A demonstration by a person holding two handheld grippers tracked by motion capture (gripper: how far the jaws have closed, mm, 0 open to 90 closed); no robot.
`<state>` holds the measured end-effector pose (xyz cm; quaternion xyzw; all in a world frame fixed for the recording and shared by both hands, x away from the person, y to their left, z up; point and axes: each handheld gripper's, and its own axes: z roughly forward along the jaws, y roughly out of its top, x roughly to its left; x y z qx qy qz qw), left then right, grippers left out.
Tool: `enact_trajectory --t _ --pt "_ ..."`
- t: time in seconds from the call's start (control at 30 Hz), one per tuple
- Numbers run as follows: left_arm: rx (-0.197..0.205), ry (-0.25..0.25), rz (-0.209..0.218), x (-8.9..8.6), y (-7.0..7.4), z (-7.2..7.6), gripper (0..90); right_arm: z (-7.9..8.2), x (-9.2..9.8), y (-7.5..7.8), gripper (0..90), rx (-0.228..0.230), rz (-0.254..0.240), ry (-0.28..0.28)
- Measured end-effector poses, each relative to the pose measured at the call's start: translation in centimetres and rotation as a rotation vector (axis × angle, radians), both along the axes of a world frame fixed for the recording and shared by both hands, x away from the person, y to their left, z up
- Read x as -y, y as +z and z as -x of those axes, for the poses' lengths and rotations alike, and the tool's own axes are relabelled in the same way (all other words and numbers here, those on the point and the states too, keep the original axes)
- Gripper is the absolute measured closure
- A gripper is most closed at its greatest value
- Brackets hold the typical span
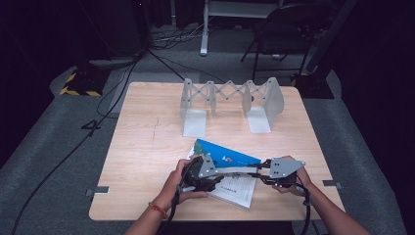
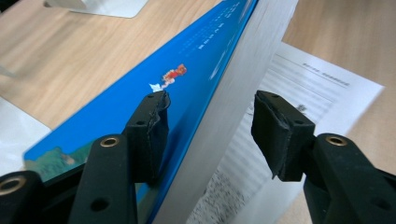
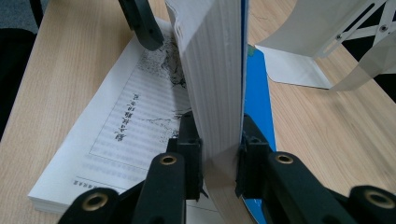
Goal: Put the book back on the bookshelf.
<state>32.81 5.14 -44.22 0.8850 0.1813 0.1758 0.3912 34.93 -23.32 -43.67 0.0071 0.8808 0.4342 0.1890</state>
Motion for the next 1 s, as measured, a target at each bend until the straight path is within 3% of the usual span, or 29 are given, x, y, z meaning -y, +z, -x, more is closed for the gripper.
enact_trajectory --t 0.03,0.1,0.27,0.37,0.43,0.53,0.57,0.63,0.77,0.83,0.87,0.9,0.97,1.0 --pt "-0.003 0.005 0.013 0.1 0.1 0.0 46.5 0.0 0.0 0.1 75.7 -0.004 -0.003 -0.001" --pt "0.030 0.023 -0.006 0.3 0.1 0.2 50.1 0.1 -0.1 0.2 75.8 -0.009 -0.008 0.002" --pt "0.049 -0.006 0.000 0.1 -0.1 0.3 62.3 0.3 -0.4 0.4 75.4 0.003 0.000 -0.005" --pt "0.046 -0.028 0.033 -0.2 -0.6 0.2 67.4 0.2 -0.4 0.4 72.1 0.003 -0.006 -0.013" --pt "0.042 -0.032 0.058 -0.5 -1.0 0.1 68.9 -0.1 -0.2 0.4 67.1 -0.043 -0.048 -0.015" --pt "0.047 -0.037 0.074 -0.7 -1.0 0.0 70.4 -0.6 0.7 0.5 53.0 -0.045 -0.097 -0.063" --pt "0.049 -0.035 0.085 -0.8 -0.9 0.0 70.4 -0.6 0.7 0.5 53.0 -0.045 -0.097 -0.063" --pt "0.058 -0.021 0.130 -1.4 -0.7 -0.1 71.4 -1.5 2.6 0.4 46.0 -0.077 -0.134 -0.120" --pt "0.064 -0.014 0.174 -2.1 -0.4 -0.3 72.5 -2.5 4.8 0.0 44.1 -0.114 -0.163 -0.187" --pt "0.064 -0.009 0.207 -2.7 -0.1 -0.4 72.6 -3.5 6.0 -0.5 44.5 -0.157 -0.179 -0.240" --pt "0.064 -0.009 0.222 -3.0 0.0 -0.5 72.9 -3.9 6.3 -0.8 45.1 -0.162 -0.176 -0.254" --pt "0.055 -0.008 0.236 -3.2 0.1 -0.6 72.9 -4.5 6.5 -1.5 46.3 -0.168 -0.135 -0.279" --pt "0.061 -0.008 0.257 -3.7 0.3 -0.7 73.0 -4.7 6.5 -1.8 46.6 -0.172 -0.124 -0.287" --pt "0.055 -0.003 0.269 -3.9 0.3 -0.8 73.1 -5.1 6.4 -2.4 46.9 -0.207 -0.119 -0.292"
